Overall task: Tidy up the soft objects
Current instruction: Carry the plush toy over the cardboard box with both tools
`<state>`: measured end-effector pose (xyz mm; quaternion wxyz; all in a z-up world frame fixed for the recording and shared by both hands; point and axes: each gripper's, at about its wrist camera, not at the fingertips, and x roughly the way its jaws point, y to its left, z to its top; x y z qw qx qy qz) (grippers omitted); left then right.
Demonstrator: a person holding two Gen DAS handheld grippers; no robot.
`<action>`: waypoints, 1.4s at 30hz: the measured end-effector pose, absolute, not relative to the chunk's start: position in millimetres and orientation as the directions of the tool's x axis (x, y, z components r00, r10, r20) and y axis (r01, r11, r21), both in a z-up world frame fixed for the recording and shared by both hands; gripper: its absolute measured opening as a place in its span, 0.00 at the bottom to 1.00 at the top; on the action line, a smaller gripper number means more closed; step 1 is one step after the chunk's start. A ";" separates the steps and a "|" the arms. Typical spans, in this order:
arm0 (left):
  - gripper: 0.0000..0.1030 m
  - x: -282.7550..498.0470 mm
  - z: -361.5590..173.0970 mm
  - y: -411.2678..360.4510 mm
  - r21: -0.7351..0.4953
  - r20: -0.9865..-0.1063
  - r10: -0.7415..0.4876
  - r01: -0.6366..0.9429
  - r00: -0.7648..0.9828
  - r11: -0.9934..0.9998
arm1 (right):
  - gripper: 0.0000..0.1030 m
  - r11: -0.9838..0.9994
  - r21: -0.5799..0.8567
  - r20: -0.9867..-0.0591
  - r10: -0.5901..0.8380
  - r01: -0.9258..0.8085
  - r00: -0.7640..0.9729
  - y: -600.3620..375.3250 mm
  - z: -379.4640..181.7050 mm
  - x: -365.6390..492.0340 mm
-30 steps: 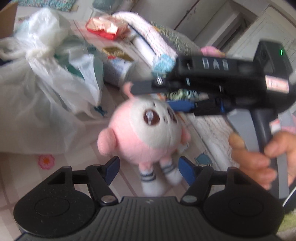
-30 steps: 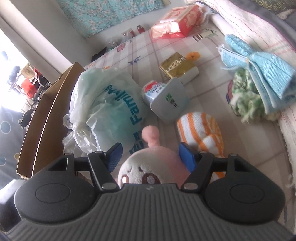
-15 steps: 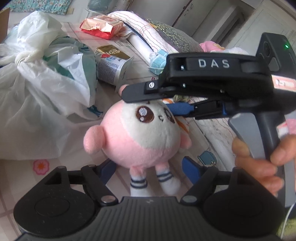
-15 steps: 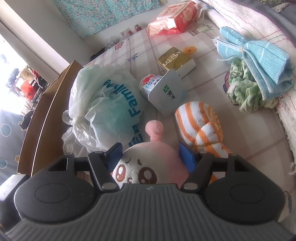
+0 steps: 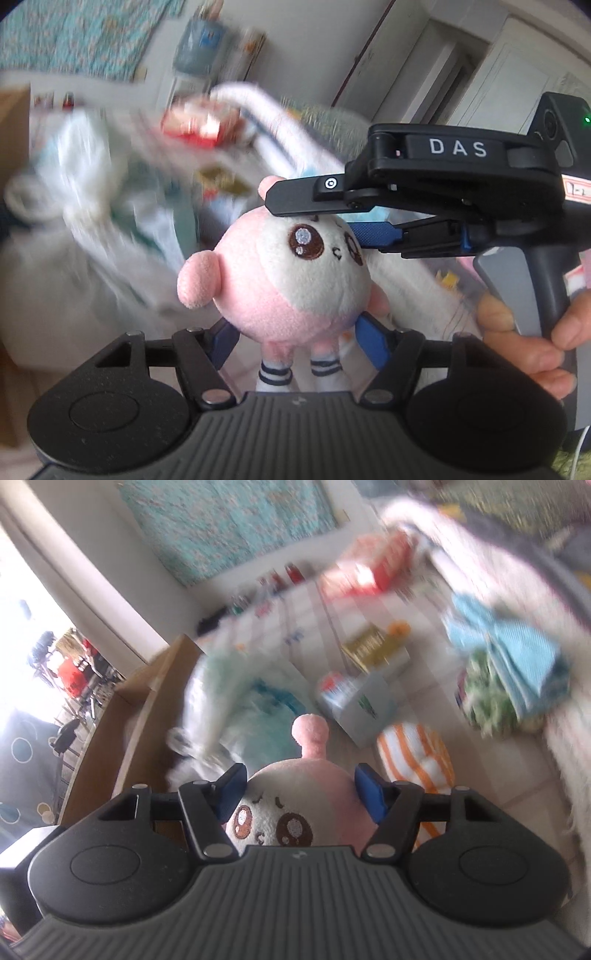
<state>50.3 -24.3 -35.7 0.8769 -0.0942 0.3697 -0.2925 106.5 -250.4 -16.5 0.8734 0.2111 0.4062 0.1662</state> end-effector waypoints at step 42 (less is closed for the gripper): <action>0.70 183.1 -58.3 296.7 -0.354 -0.901 -0.227 -0.326 0.370 0.877 | 0.61 0.754 0.534 -0.786 0.609 -0.382 0.104 145.0 -19.3 294.1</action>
